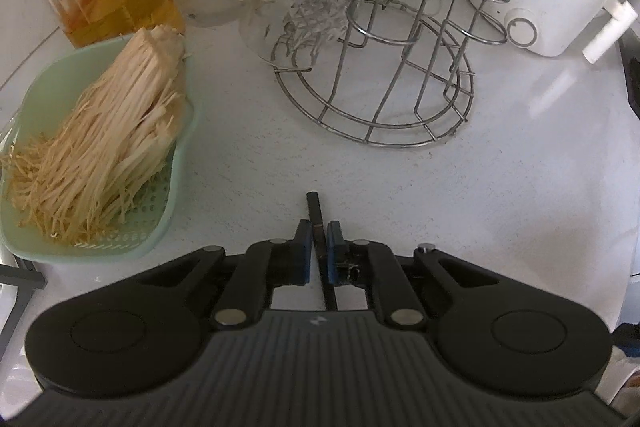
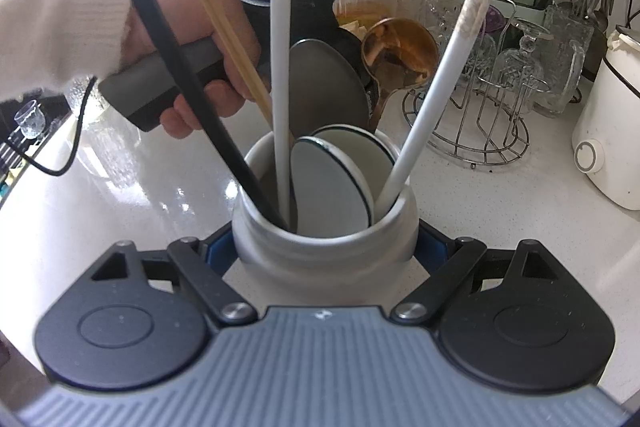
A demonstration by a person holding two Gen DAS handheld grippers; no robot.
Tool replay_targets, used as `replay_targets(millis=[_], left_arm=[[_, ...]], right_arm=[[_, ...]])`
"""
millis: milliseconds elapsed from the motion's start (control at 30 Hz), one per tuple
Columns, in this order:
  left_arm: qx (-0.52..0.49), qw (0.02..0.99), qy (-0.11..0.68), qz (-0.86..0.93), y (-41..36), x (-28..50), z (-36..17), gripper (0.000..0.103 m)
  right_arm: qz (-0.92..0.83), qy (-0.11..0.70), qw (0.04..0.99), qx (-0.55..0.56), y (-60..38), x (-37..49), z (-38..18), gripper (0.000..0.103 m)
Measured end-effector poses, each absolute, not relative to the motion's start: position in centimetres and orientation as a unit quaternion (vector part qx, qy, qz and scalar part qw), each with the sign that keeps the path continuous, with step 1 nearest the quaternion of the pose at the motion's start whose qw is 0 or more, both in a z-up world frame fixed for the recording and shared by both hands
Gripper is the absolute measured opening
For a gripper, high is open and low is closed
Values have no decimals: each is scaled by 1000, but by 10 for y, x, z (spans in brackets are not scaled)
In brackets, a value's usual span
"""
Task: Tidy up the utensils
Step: 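Grasp the black chopstick with the left tool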
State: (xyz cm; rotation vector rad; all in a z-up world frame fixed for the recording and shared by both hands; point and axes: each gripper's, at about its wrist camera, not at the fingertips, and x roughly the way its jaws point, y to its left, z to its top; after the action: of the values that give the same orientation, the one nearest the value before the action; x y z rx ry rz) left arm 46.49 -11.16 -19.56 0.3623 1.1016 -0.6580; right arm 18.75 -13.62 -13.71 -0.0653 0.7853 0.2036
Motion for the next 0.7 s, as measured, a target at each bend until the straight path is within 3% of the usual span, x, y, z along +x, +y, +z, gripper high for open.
replay_targets(millis=[300, 700], left_arm=[[166, 806, 495, -277, -98, 458, -179, 6], [87, 851, 475, -207, -31, 427, -128, 7]], right_arm=[[96, 398, 912, -35, -136, 194, -134, 91], [110, 397, 910, -35, -139, 194, -135, 91]])
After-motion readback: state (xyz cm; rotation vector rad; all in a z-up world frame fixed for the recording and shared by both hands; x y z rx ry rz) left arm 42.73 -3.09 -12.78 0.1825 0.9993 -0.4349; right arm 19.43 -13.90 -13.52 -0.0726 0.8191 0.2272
